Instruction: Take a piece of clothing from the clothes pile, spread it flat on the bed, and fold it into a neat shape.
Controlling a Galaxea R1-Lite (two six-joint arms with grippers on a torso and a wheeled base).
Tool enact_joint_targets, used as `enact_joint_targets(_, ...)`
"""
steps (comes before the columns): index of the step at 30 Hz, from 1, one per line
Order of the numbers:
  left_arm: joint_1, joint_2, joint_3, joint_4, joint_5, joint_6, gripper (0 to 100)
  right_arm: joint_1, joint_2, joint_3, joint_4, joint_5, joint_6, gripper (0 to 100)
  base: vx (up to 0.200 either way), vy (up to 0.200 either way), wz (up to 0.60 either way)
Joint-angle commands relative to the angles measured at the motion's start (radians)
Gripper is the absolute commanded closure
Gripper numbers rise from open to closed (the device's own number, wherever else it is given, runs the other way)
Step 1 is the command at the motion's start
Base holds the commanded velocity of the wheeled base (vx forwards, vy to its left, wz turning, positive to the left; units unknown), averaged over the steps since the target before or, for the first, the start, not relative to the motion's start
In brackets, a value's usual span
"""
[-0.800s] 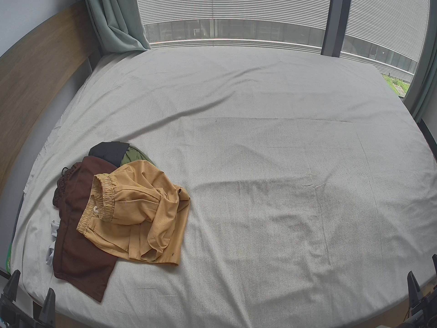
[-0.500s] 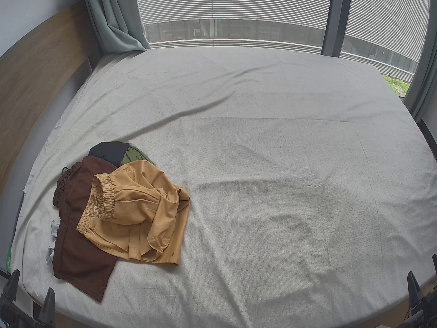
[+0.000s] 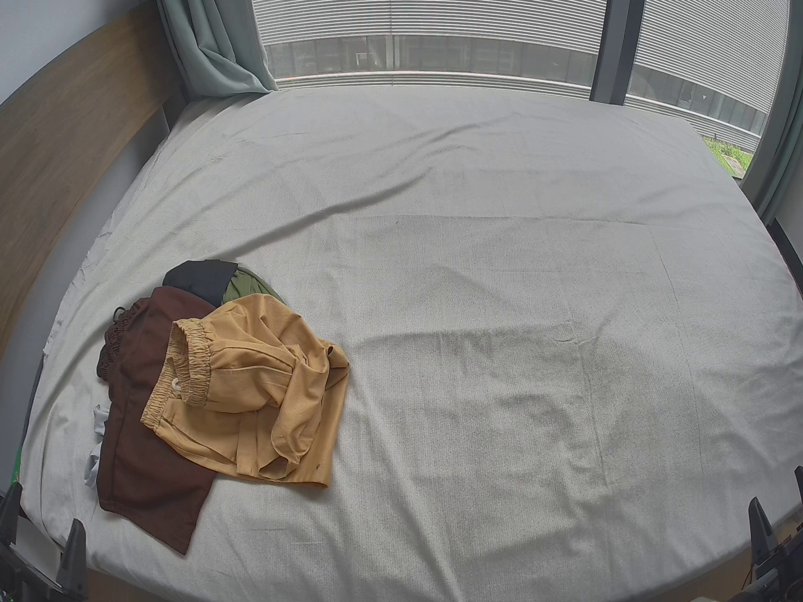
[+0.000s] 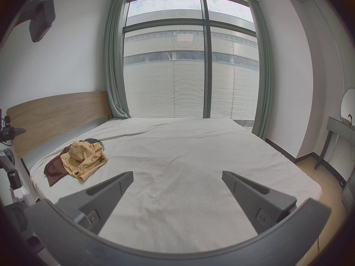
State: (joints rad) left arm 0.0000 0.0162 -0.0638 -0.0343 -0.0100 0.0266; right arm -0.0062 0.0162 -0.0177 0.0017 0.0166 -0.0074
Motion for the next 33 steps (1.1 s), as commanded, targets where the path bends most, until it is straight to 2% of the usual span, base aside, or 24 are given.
enact_joint_targets(1, -0.006, 0.010, -0.017, 0.007, -0.041, -0.004, 0, 0.000, -0.009, 0.016, 0.000, 0.000, 0.000, 0, 0.000, 0.000, 0.00)
enact_joint_targets(9, -0.043, 0.206, -0.157, -0.009, -0.045, -0.030, 0, 0.000, -0.009, 0.016, 0.000, 0.000, 0.000, 0, 0.000, 0.000, 0.00)
enact_joint_targets(18, -0.075, 0.389, -0.188, -0.110, -0.053, -0.060, 0, 0.000, -0.009, 0.016, 0.000, 0.000, 0.000, 0, 0.000, 0.000, 0.00)
enact_joint_targets(19, -0.104, 0.435, -0.202, -0.116, -0.053, -0.093, 0, 0.000, -0.009, 0.016, 0.000, 0.000, 0.000, 0, 0.000, 0.000, 0.00)
enact_joint_targets(24, -0.150, 0.525, -0.220, -0.131, -0.057, -0.160, 0, 0.000, -0.009, 0.016, 0.000, 0.000, 0.000, 0, 0.000, 0.000, 0.00)
enact_joint_targets(33, -0.153, 0.654, -0.223, -0.173, -0.125, -0.228, 0, 0.000, -0.009, 0.016, 0.000, 0.000, 0.000, 0, 0.000, 0.000, 0.00)
